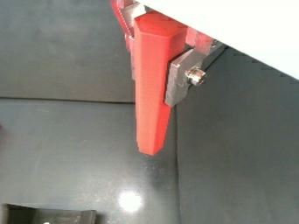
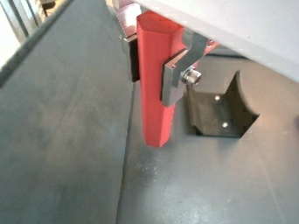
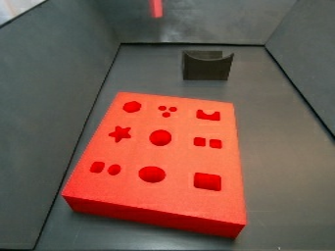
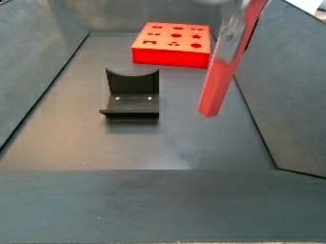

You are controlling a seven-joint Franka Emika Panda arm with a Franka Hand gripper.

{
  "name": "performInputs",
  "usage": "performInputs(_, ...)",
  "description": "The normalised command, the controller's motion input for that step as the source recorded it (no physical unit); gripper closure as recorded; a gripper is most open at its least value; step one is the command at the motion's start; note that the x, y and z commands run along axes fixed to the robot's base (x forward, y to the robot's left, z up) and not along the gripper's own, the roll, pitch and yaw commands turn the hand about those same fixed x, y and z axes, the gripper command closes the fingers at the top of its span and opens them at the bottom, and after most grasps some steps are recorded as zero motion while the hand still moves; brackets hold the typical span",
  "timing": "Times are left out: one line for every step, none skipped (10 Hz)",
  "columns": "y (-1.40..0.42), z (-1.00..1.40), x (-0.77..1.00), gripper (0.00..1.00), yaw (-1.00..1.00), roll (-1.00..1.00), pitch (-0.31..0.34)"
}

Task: Pick up the hexagon object. Move up. Move to above the board. Insert the hexagon object.
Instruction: Move to above the board.

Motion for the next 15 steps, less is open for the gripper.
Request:
performInputs(0.0,1.0,-0.1,1.0,0.06,0.05,0.064)
performInputs(0.0,1.0,-0.09,1.0,0.05,0.07,0.09)
performInputs(0.0,1.0,-0.08,1.0,0.04,0.08,0.105)
performInputs(0.0,1.0,-0.06,1.0,0.03,0.06,0.116)
performInputs(0.01,1.0,-0.05,1.0,0.03,0.05,0.12)
performInputs(0.01,1.0,-0.04,1.0,0.03,0.04,0.12)
performInputs(0.0,0.85,-0.02,1.0,0.03,0.04,0.117)
performInputs(0.0,0.65,-0.01,1.0,0.03,0.05,0.115)
performInputs(0.0,0.49,0.0,1.0,0.03,0.05,0.114)
performInputs(0.0,0.34,0.0,1.0,0.03,0.06,0.116)
performInputs(-1.0,-0.01,0.11,1.0,-1.0,0.06,0.154)
performInputs(-1.0,-0.03,0.11,1.0,-1.0,0.07,0.146)
performInputs(-1.0,-0.02,0.11,1.0,-1.0,0.07,0.136)
performInputs(-1.0,-0.02,0.1,1.0,-1.0,0.06,0.13)
performInputs(-1.0,-0.02,0.1,1.0,-1.0,0.07,0.124)
